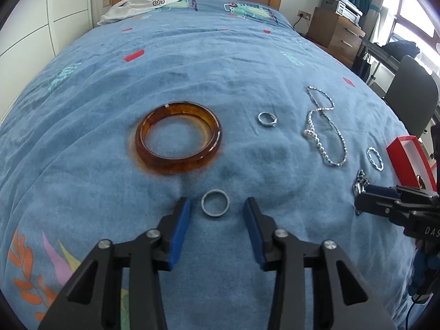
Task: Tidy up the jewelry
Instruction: 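Grasp the silver ring with the left tool while the right tool grasps the silver watch, then carry the silver ring and silver watch into the red box with both tools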
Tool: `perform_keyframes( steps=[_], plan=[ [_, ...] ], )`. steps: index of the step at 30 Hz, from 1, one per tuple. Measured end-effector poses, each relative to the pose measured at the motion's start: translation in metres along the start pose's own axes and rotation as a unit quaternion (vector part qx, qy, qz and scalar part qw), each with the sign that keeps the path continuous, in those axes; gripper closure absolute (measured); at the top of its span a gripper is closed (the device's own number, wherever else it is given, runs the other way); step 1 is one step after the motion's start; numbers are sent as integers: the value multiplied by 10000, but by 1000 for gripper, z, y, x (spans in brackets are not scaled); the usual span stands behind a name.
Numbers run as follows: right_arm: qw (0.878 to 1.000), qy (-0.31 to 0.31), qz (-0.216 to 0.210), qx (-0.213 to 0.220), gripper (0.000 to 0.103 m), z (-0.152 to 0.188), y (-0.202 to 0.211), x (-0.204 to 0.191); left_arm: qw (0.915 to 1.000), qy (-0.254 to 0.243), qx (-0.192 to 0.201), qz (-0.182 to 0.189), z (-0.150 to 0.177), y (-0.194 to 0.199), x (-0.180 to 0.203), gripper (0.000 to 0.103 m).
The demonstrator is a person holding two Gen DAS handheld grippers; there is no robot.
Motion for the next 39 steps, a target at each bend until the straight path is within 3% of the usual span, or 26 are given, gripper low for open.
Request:
perform_keyframes(
  steps=[2,4,18,29,39],
  plan=[
    [10000,17,28,0,67,-2,-3,-1,10000,-63,9,-24,0,-1,1,76],
    [9999,82,129,9,77,-3,-7,-2,10000,-75,11,-13,0,-1,2,83],
    [9997,187,105,144,78,-5,4,-3,9999,-61,90,-46,-2,18,8,84],
    [9982,274,85,521,79,-15,69,-12,9988,-335,305,-172,-21,67,44,84],
    [9947,276,415,904,79,-26,141,17,9967,-603,545,82,-38,102,108,84]
  ],
)
Point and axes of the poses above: each gripper's, at about its wrist camera, not at the fingertips, and y roughly against the way its jaws point, x to its right, z to its underside, the point moved 10 cm from there along -y, roughly the way its jaws point, and after that the axes turned 10 degrees about x, right-handed, at the moved point
